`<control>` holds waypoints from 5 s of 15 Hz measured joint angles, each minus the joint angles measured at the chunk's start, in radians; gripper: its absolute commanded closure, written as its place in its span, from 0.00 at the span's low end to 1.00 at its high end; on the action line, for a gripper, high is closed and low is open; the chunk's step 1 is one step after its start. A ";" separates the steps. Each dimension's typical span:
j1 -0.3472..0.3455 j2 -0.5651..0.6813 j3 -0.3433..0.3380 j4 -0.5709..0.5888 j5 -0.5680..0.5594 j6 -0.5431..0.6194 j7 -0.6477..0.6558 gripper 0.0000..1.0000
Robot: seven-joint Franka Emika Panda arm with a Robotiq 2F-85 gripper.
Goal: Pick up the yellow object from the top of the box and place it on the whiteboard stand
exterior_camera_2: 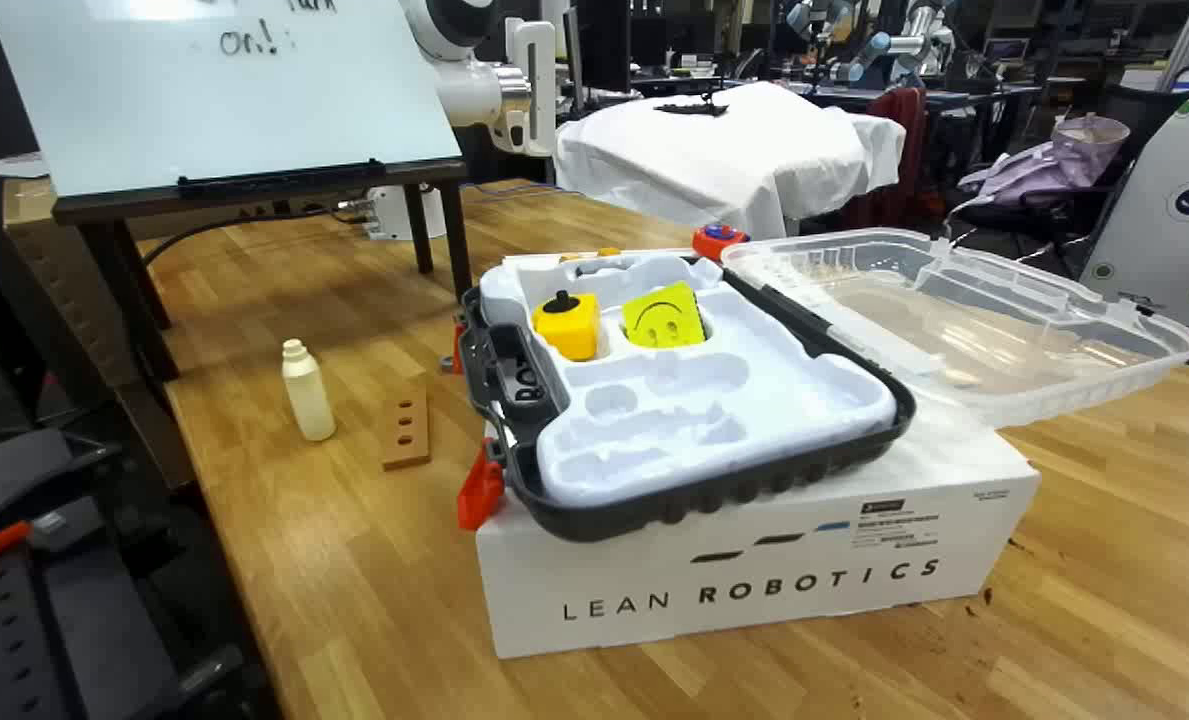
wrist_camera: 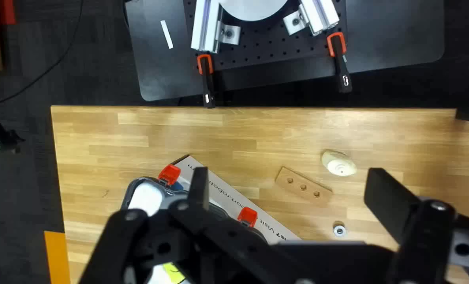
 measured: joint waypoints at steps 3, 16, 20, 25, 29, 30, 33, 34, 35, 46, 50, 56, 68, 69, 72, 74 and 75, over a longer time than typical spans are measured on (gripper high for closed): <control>0.000 0.001 -0.001 0.000 -0.001 0.003 0.000 0.00; 0.000 0.219 -0.018 0.079 -0.015 0.222 0.017 0.00; 0.000 0.218 -0.018 0.080 -0.015 0.222 0.017 0.00; 0.001 0.218 -0.018 0.080 -0.015 0.222 0.017 0.00; 0.010 0.222 -0.018 0.084 -0.015 0.253 0.017 0.00; 0.015 0.229 -0.018 0.091 -0.015 0.272 0.016 0.00; 0.025 0.278 -0.019 0.130 -0.015 0.352 0.011 0.00; 0.025 0.303 -0.020 0.147 -0.015 0.376 0.010 0.00; 0.025 0.332 -0.022 0.164 -0.015 0.399 0.010 0.00; 0.025 0.513 -0.028 0.246 -0.016 0.488 0.020 0.00; 0.027 0.515 -0.028 0.245 -0.016 0.489 0.023 0.00; 0.025 0.628 -0.068 0.255 -0.013 0.621 0.041 0.00; 0.031 0.851 -0.110 0.346 -0.084 0.683 0.084 0.00; 0.031 0.851 -0.110 0.346 -0.084 0.683 0.084 0.00; 0.035 0.852 -0.113 0.346 -0.084 0.683 0.084 0.00; 0.038 0.859 -0.116 0.346 -0.083 0.683 0.085 0.00; 0.038 0.869 -0.120 0.346 -0.080 0.685 0.085 0.00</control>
